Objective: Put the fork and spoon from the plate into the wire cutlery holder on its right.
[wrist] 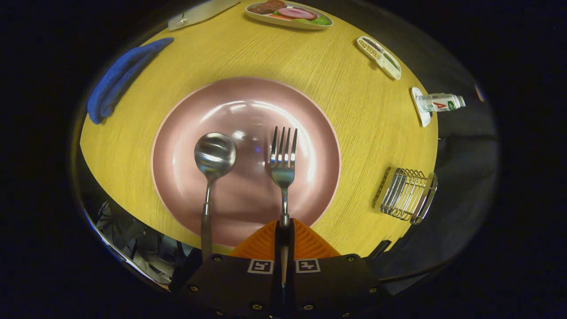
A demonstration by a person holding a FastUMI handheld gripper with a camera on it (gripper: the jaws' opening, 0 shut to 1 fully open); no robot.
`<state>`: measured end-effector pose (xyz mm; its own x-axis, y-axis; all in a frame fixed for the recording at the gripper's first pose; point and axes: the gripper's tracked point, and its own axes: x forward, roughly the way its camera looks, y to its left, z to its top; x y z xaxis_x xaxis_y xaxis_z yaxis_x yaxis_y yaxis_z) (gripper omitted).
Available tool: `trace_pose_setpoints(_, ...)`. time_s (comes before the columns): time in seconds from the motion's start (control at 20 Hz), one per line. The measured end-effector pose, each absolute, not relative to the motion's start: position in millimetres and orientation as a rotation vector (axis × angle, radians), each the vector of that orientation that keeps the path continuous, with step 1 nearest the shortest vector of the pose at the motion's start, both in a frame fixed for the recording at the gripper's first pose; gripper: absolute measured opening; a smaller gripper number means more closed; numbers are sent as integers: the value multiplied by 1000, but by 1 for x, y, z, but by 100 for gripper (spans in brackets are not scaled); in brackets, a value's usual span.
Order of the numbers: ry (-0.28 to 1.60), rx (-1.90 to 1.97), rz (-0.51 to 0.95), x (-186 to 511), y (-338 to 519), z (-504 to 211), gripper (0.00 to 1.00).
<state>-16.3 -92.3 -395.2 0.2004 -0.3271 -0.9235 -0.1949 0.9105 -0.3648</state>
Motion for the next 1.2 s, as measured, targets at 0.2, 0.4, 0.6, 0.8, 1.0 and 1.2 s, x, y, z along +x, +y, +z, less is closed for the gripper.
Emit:
trace_pose_setpoints(0.2,1343,-436,-185,-15,-104,-363,4)
trace_pose_setpoints(0.4,1317,-432,-261,-17,-124,-331,4)
trace_pose_setpoints(0.6,1291,-401,-338,-21,-148,-306,4)
trace_pose_setpoints(0.8,1271,-346,-418,-28,-179,-287,4)
trace_pose_setpoints(1.0,1284,-292,-497,-39,-214,-269,4)
trace_pose_setpoints(1.2,1332,-240,-559,-52,-247,-270,4)
